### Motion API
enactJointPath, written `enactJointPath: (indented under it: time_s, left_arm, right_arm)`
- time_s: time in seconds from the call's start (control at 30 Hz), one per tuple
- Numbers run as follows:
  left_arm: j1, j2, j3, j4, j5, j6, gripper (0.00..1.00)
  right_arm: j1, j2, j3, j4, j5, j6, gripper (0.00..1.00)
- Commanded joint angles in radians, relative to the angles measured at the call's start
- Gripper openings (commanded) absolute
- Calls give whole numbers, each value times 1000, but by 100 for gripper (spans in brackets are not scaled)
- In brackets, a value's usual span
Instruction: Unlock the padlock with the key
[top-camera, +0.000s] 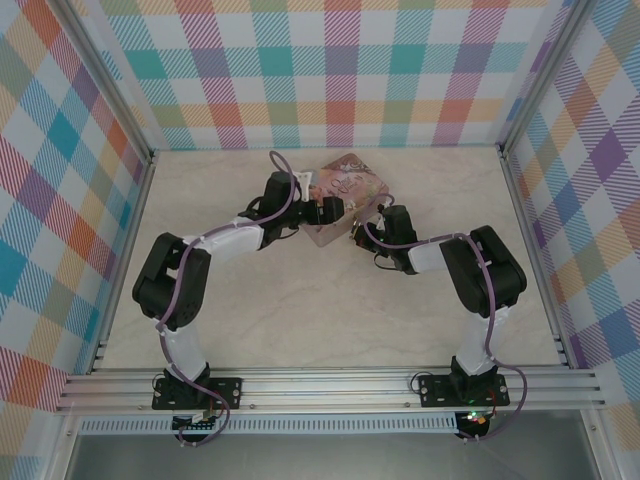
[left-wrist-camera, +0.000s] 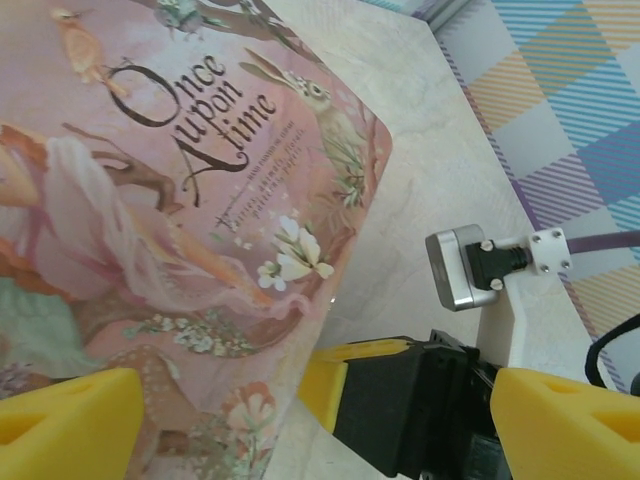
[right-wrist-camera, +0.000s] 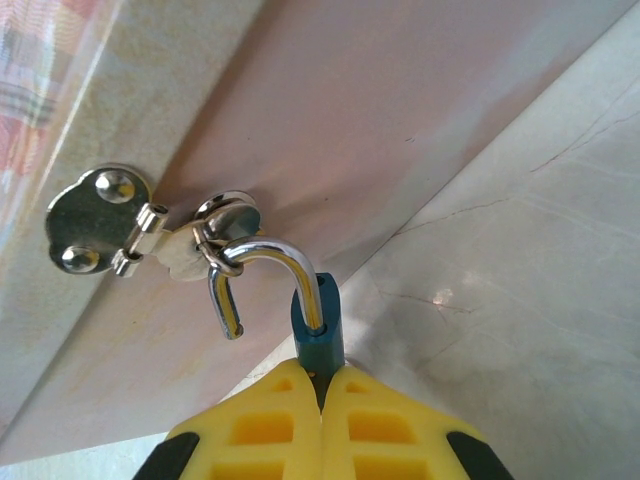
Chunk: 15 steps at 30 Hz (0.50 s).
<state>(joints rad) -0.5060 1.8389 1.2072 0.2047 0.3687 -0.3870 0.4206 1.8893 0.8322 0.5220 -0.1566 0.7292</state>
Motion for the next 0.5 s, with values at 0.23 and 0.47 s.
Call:
enactJointPath:
  time_s: [0.23,0.47]
  left_arm:
    - [-25,83,92,34,-47,93,90]
    - [-44,124,118,-11,-79,153,90]
  right_arm:
    - [14,-27,14,-26,17,4,3]
    - [17,-31,16,-34,21,1,3]
